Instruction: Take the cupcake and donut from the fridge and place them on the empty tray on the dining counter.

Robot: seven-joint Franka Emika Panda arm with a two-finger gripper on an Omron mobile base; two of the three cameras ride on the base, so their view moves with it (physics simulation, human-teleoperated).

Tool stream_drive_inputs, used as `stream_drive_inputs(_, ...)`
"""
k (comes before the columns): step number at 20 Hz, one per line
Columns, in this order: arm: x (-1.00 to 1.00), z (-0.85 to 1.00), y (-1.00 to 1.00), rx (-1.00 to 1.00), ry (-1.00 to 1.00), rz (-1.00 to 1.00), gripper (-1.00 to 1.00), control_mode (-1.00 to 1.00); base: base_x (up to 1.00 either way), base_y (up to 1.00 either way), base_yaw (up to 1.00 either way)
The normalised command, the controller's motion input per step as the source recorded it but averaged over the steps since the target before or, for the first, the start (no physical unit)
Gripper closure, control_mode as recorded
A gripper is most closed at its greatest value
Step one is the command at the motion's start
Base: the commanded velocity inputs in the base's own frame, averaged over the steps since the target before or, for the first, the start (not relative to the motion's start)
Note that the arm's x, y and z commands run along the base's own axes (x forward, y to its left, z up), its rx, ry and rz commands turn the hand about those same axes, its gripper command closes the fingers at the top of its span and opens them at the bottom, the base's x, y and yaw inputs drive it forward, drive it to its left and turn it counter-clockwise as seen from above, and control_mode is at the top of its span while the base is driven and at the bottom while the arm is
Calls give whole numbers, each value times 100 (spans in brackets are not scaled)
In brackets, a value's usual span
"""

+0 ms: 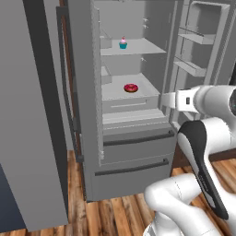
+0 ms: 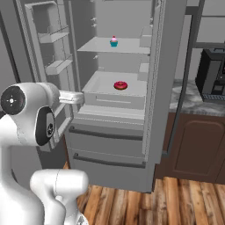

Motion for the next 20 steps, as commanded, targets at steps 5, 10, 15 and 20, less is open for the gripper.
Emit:
stream_drive_inputs(5, -4, 0, 2, 0, 0, 0, -100, -100, 0, 0, 0)
stream_drive_inputs(10, 0, 0, 0, 0, 0, 0, -100, 100, 30, -4, 1)
stream_drive_inputs(15, 0, 0, 0, 0, 0, 0, -100, 100, 86, -34, 1)
stream_drive_inputs(20, 0, 0, 0, 0, 0, 0, -100, 100, 100, -20, 0)
